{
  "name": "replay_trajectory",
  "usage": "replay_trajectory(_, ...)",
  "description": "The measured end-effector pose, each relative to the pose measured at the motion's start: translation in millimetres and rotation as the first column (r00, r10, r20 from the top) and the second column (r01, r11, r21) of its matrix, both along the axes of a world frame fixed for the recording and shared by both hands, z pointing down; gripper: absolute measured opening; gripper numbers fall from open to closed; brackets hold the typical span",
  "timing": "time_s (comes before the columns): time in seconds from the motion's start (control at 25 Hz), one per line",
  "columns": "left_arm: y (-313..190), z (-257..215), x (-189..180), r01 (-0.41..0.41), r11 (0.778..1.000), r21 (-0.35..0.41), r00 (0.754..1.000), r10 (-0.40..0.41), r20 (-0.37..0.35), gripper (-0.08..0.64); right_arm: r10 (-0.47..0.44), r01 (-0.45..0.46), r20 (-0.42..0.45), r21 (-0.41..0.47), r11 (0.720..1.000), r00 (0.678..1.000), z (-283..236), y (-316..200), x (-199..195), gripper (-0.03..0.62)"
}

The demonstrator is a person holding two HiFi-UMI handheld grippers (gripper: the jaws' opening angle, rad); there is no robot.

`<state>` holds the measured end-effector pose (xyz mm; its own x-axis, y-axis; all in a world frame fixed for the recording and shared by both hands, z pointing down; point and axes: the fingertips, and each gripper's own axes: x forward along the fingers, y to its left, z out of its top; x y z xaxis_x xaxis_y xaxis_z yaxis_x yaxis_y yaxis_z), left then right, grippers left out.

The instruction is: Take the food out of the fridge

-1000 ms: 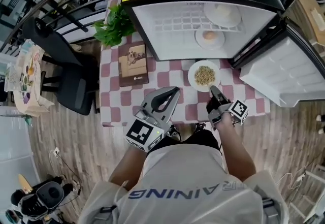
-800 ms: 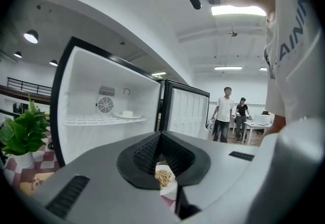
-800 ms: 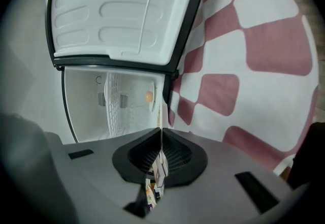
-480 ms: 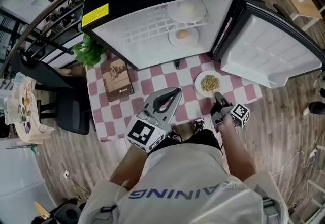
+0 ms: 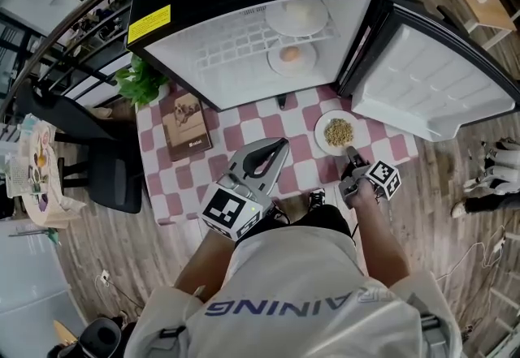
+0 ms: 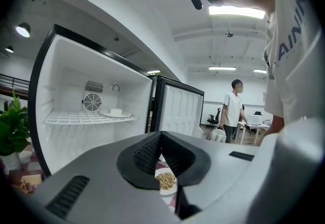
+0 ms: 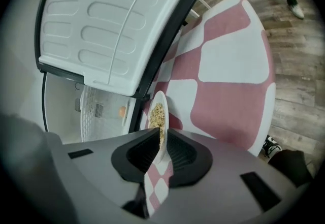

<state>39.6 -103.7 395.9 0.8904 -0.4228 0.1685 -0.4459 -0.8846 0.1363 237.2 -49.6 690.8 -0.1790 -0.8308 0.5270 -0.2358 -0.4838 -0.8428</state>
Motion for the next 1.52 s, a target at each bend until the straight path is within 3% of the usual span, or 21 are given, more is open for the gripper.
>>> replay_trajectory(0.08,-2,1,3,-0.004,1.000,-0.006,1.000,0.004,-0.007,0.009,-0.040,0.039,-0.045,-0.028,0.999,0.998,2,0,2,0.089)
replay_trajectory(0.28,-4,0,10,-0.017,1.000,-0.014,1.000,0.016,-0.019,0.009,-0.156,0.139,-0.146,-0.123,0.983,0.977,7,5,1,0.137)
replay_trajectory(0.52,-3,-4,15,-0.035,0.999,-0.007,0.999,0.035,-0.023,0.009,-0.340,0.257,-0.318,-0.273,0.927,0.885,-4,16,2,0.120)
replay_trajectory(0.56,-2,-4,15,-0.034,0.999,-0.006,0.999,0.034,-0.024,0.009,-0.346,0.263,-0.347,-0.265,0.928,0.872,-12,12,2,0.059)
replay_trajectory(0.6,-2,-4,15,-0.032,0.999,-0.005,0.999,0.032,-0.025,0.009,-0.346,0.270,-0.375,-0.242,0.932,0.860,-23,7,1,0.043)
replay_trajectory(0.72,-1,-8,13,-0.024,1.000,-0.002,0.999,0.024,-0.027,0.009,-0.351,0.327,-0.455,-0.133,0.936,0.818,-64,-12,-10,0.026)
replay_trajectory(0.8,0,-14,10,-0.014,1.000,0.005,0.999,0.014,-0.030,0.009,-0.365,0.392,-0.520,-0.061,0.918,0.772,-95,-26,-23,0.021)
replay_trajectory(1.0,-7,-30,-5,0.048,0.998,0.046,0.998,-0.046,-0.040,0.009,-0.372,0.569,-0.677,0.085,0.818,0.635,-176,-60,-64,0.021)
replay_trajectory(1.12,-13,-42,-18,0.097,0.992,0.080,0.995,-0.093,-0.044,0.009,-0.336,0.638,-0.748,0.150,0.755,0.573,-222,-75,-83,0.021)
replay_trajectory(1.36,-24,-67,-51,0.204,0.969,0.139,0.979,-0.197,-0.061,0.009,-0.245,0.733,-0.837,0.242,0.636,0.489,-299,-92,-112,0.021)
replay_trajectory(1.52,-26,-81,-70,0.260,0.951,0.168,0.965,-0.251,-0.073,0.009,-0.195,0.770,-0.865,0.282,0.573,0.462,-338,-96,-126,0.021)
